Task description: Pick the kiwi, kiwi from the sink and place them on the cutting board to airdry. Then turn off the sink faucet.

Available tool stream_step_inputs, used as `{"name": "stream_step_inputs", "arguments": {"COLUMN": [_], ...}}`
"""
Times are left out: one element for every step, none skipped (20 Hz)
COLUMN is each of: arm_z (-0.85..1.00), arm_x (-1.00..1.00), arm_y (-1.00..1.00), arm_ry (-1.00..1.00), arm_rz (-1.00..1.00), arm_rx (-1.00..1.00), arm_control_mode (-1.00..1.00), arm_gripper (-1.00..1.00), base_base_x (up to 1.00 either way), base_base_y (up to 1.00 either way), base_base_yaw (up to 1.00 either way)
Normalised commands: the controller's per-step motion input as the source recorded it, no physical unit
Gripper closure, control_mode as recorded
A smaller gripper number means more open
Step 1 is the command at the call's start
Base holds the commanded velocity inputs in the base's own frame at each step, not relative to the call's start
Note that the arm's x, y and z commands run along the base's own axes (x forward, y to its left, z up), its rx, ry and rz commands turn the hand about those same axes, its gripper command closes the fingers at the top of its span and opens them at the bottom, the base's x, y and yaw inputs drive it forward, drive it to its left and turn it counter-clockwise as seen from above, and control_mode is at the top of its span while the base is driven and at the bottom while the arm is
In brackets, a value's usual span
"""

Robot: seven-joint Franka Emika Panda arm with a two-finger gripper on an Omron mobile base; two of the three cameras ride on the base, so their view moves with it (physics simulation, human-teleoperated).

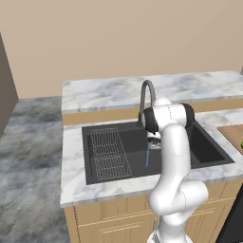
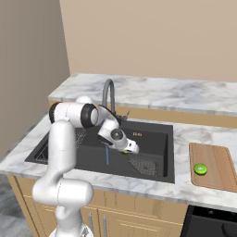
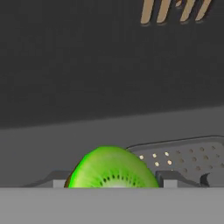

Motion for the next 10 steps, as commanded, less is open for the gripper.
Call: {"name": "stream_step_inputs", "arguments": {"arm_z": [0.61, 0.61, 0.61, 0.61, 0.63, 0.68, 0.66, 0.71, 0.69, 0.66], "arm_x": [-0.14, -0.16, -0.17, -0.17, -0.17, -0.19, -0.2, -0.2, -0.24, -0.31], "arm_y": [-0.3, -0.33, -0.35, -0.34, -0.34, -0.34, -0.34, -0.32, -0.28, -0.24], "arm_ry": [0.0, 0.0, 0.0, 0.0, 0.0, 0.0, 0.0, 0.0, 0.0, 0.0], "arm_rz": [0.0, 0.0, 0.0, 0.0, 0.0, 0.0, 0.0, 0.0, 0.0, 0.0], "arm_rx": [0.0, 0.0, 0.0, 0.0, 0.0, 0.0, 0.0, 0.0, 0.0, 0.0], "arm_control_mode": [-1.0, -1.0, -1.0, -1.0, -1.0, -1.0, -1.0, -1.0, -1.0, -1.0], "arm_gripper": [1.0, 1.0, 1.0, 1.0, 1.0, 1.0, 1.0, 1.0, 1.0, 1.0], "base_base_x": [0.0, 0.0, 0.0, 0.0, 0.0, 0.0, 0.0, 0.0, 0.0, 0.0], "base_base_y": [0.0, 0.0, 0.0, 0.0, 0.0, 0.0, 0.0, 0.0, 0.0, 0.0], "base_base_yaw": [0.0, 0.0, 0.0, 0.0, 0.0, 0.0, 0.0, 0.0, 0.0, 0.0]}}
